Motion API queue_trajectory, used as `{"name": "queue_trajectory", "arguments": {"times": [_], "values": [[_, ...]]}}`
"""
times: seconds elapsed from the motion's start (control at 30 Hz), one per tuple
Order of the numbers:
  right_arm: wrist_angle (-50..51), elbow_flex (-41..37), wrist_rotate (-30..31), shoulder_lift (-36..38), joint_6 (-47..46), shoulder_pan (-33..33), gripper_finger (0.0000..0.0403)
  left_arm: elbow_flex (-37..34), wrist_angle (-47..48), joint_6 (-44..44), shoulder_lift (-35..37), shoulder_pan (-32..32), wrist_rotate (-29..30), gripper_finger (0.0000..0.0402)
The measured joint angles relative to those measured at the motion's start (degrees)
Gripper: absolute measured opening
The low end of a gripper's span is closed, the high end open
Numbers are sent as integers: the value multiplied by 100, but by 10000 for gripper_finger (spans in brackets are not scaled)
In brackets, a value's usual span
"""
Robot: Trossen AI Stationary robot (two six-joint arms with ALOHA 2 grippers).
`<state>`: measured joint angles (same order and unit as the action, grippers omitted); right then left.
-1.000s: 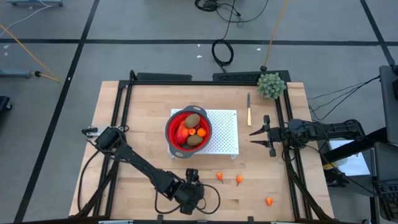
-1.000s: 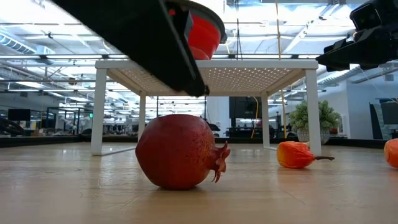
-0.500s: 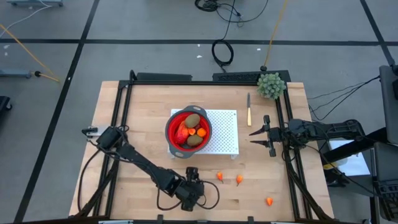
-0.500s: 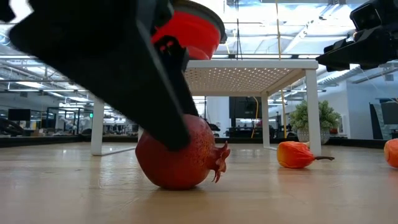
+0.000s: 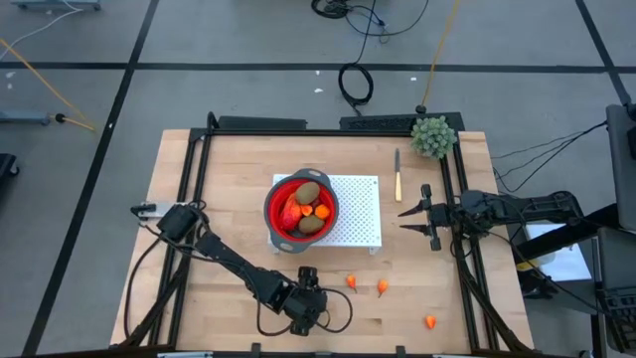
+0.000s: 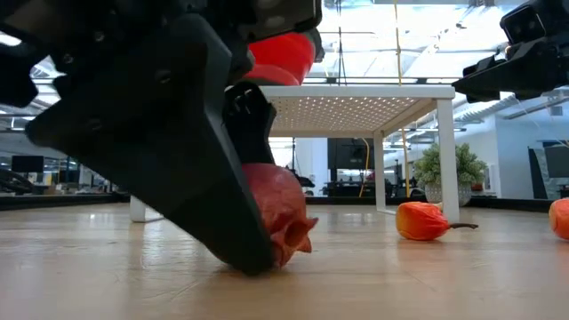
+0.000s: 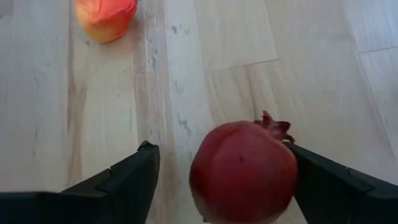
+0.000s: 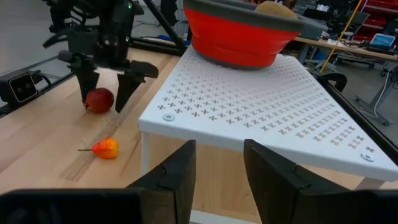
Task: Pick & Place Fruit
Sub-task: Put the pomegranate into the strainer bowl on the shelf
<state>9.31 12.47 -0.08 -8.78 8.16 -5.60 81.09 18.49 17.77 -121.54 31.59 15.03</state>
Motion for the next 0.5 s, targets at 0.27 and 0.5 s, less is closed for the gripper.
{"name": "queue_trajectory", "arguments": {"times": [0.27, 0.5], "values": [[-3, 0, 0, 2, -2, -1, 130, 1, 112, -101, 0, 4, -23, 244], [-6, 0, 0, 2, -2, 1, 130, 10, 151, -188, 33, 2, -52, 199]]}}
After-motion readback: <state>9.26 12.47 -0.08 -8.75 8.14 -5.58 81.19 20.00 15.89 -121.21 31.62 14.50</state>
